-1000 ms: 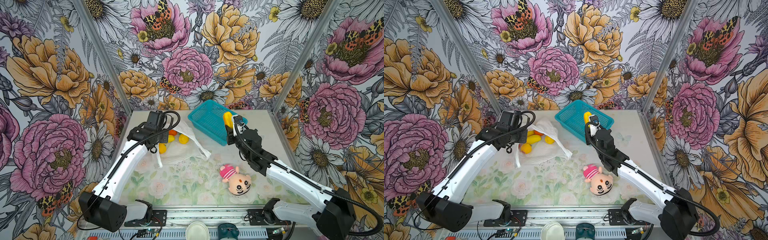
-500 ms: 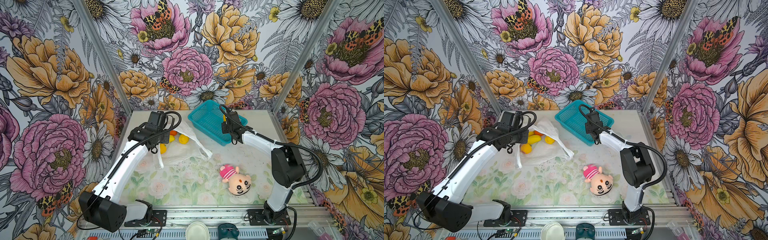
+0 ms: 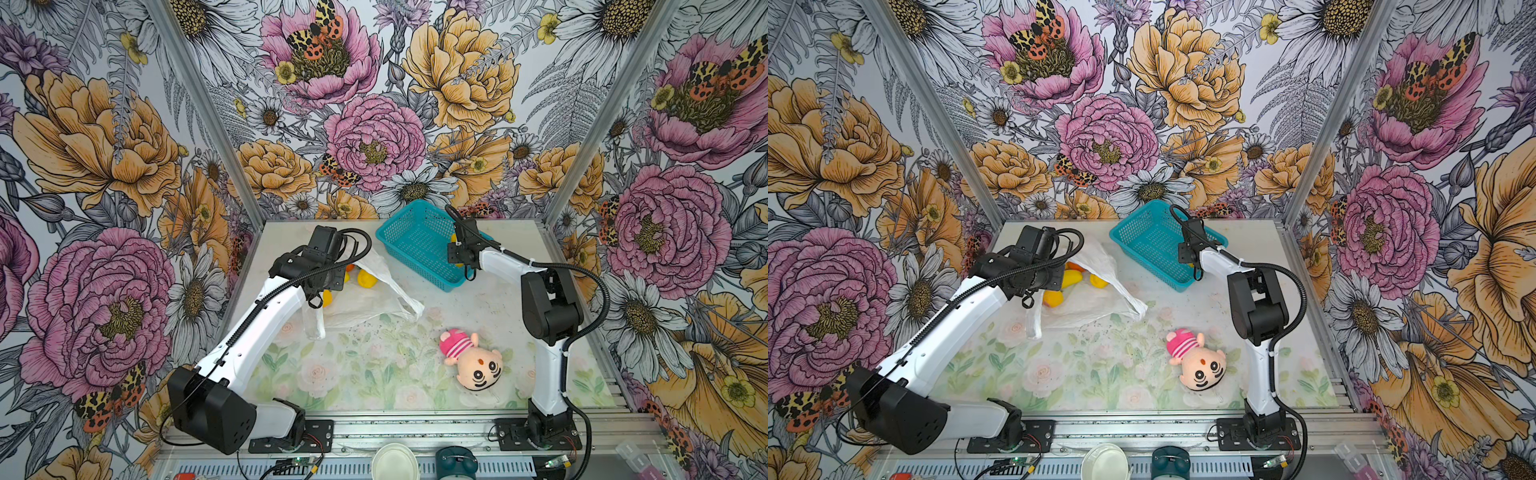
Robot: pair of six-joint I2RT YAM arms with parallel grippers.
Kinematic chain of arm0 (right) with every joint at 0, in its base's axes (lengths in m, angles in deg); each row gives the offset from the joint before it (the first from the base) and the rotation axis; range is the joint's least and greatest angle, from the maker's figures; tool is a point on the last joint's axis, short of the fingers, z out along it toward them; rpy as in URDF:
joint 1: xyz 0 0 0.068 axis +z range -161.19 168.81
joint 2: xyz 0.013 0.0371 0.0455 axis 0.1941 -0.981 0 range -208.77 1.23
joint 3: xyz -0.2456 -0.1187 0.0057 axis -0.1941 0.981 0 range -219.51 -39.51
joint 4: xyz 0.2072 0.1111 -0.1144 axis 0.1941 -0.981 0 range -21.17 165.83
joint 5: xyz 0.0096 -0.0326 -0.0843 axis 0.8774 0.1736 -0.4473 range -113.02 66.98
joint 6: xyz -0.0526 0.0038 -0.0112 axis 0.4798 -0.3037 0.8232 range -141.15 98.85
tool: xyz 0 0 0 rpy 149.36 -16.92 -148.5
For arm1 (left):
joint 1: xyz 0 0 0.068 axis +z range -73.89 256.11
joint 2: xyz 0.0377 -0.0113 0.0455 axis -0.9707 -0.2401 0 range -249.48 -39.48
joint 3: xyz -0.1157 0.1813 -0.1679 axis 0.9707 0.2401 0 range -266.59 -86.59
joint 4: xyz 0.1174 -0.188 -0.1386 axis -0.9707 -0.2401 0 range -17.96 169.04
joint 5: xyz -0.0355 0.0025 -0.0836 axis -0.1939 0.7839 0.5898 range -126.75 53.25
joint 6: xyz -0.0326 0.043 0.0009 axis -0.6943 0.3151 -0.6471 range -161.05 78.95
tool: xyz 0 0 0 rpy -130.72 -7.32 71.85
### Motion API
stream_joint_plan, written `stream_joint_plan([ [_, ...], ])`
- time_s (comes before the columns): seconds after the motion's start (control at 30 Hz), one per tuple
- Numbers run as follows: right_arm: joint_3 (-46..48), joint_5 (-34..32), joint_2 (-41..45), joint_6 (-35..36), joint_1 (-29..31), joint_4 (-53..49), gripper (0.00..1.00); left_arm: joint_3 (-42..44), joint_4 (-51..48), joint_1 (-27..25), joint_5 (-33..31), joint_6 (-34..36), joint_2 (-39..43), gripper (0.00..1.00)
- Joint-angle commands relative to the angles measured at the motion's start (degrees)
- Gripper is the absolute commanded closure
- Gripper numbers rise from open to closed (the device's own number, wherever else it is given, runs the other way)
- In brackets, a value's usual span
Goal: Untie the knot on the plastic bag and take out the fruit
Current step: 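Lower the mango into the teal basket and open the right gripper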
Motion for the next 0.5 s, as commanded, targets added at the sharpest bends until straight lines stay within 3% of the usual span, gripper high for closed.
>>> stream_joint_plan([
  [0.0, -1.8, 0.3, 0.1, -1.4, -0.8, -0.3, 0.72, -0.2, -0.2, -0.2, -0.1, 0.3, -0.6, 1.0],
  [0.27, -2.9, -3.3, -0.8, -1.8, -1.1, -0.1, 0.32, 0.0, -0.2, -1.1, -0.9, 0.4, 0.6, 1.0],
  [0.47, 0.2, -5.4, 4.4, -2.5, -1.3, 0.2, 0.22, -0.7, -0.5, 0.4, -1.1, -0.4, 1.0, 1.0],
])
